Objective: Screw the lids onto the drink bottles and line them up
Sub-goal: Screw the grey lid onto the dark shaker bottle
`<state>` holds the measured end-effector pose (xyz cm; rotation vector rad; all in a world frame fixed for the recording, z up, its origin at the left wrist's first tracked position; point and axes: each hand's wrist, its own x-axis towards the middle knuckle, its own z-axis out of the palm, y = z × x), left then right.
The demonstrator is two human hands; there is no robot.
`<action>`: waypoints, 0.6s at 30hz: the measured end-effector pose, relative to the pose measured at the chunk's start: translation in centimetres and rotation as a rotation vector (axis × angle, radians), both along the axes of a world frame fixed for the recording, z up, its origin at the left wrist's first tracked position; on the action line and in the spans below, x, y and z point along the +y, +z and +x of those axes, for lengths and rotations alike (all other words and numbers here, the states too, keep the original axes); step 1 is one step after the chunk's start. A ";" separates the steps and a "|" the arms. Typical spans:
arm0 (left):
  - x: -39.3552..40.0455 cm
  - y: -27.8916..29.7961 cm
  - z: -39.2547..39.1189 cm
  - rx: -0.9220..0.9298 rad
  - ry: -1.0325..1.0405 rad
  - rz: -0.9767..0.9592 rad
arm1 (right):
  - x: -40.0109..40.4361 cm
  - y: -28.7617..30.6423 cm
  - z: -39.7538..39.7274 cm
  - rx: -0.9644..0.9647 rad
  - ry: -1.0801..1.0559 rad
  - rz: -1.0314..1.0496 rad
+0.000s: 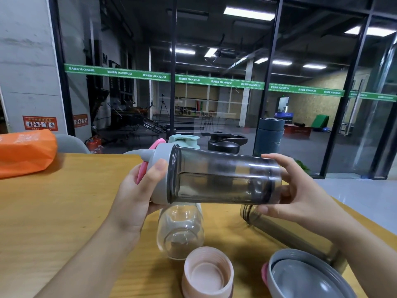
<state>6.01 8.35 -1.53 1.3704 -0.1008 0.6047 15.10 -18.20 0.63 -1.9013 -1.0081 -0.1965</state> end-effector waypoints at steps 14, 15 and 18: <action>-0.5 0.2 -0.1 -0.048 -0.083 0.017 | -0.1 -0.2 0.2 0.091 -0.072 0.005; -0.5 0.2 -0.1 -0.051 -0.086 0.014 | -0.1 -0.2 0.3 0.105 -0.080 -0.002; -0.5 0.2 0.0 -0.059 -0.084 0.005 | 0.1 -0.1 0.2 0.103 -0.089 0.007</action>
